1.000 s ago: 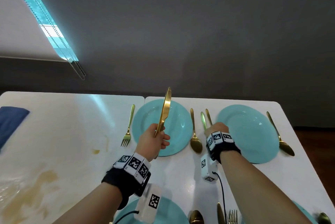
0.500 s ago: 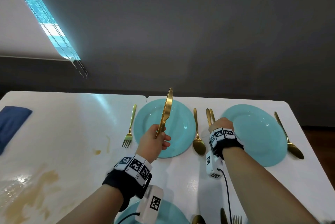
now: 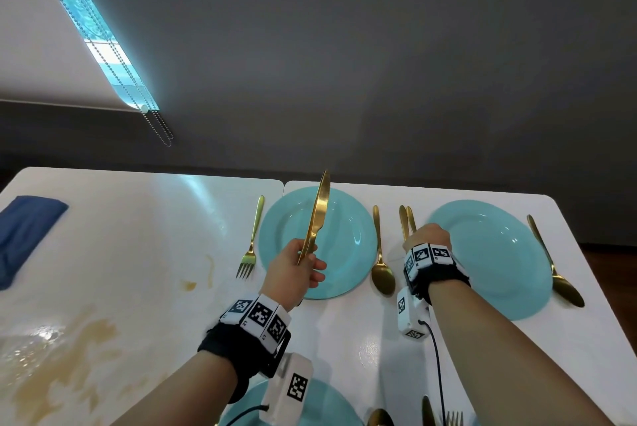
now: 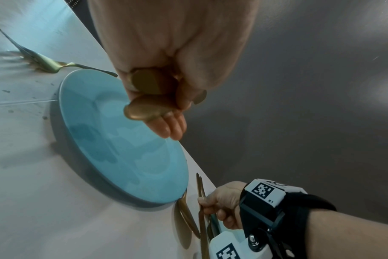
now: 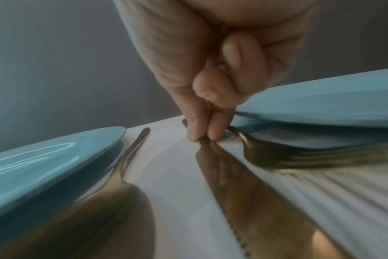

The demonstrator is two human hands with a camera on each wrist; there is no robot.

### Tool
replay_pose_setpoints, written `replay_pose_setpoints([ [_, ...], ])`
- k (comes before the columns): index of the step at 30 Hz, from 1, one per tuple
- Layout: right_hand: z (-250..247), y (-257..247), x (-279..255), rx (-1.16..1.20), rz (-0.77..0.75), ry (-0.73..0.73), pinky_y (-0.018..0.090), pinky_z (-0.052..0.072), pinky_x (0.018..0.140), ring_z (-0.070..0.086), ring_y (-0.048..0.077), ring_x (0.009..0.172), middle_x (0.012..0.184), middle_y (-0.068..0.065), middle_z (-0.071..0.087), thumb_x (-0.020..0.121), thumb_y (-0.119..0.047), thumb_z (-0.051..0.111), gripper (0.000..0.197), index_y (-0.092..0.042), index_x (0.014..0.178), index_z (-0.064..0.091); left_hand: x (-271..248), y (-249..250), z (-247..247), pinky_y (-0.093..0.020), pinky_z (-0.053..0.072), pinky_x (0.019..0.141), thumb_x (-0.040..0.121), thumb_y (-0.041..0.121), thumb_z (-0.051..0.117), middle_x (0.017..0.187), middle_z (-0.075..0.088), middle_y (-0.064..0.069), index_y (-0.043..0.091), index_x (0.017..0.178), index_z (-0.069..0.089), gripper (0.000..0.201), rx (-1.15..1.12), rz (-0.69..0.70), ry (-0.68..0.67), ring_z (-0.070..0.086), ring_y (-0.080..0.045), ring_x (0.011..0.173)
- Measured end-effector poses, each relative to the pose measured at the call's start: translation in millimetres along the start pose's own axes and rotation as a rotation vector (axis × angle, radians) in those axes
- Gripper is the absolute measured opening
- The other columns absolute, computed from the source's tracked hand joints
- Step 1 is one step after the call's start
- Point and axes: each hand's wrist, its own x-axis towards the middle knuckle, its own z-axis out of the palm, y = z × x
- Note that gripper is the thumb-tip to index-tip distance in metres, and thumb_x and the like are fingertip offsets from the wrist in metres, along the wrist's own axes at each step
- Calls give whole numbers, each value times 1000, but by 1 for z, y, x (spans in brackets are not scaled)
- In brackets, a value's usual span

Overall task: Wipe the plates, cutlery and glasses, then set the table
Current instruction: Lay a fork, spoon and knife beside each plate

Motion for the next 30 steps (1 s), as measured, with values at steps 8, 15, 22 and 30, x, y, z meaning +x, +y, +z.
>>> replay_pose_setpoints([
  [8,-13,-10,-15,-7,-66,-14,28,47,66,56,24,74,81,11,57,86,-22,65,24,-3,75,56,-4,2,-1,-24,49,54,99,10,41,82,65,-6,11,105,51,12,-23,-35,-44,59,-17,61],
  [15,-24,-29,-82,-20,-702,-79,30,44,97,59,18,106,110,-2,68,88,-25,58,22,-21,106,69,-14,7,4,-24,38,48,101,16,37,78,67,-6,12,105,46,11,-36,-98,-71,53,-17,51],
  [22,-15,-20,-129,-298,-1150,-173,31,48,89,58,20,105,112,-1,62,94,-20,51,27,-23,116,66,-33,6,6,-24,34,45,101,19,37,76,66,-3,11,101,46,12,152,-54,-113,52,-16,49],
  [30,-17,-12,-175,-596,-1158,-209,29,38,74,58,24,101,108,4,58,94,-15,51,25,-20,114,65,-61,-6,-20,-23,35,43,101,20,36,77,68,-4,9,113,41,17,231,-27,-226,54,-16,48],
])
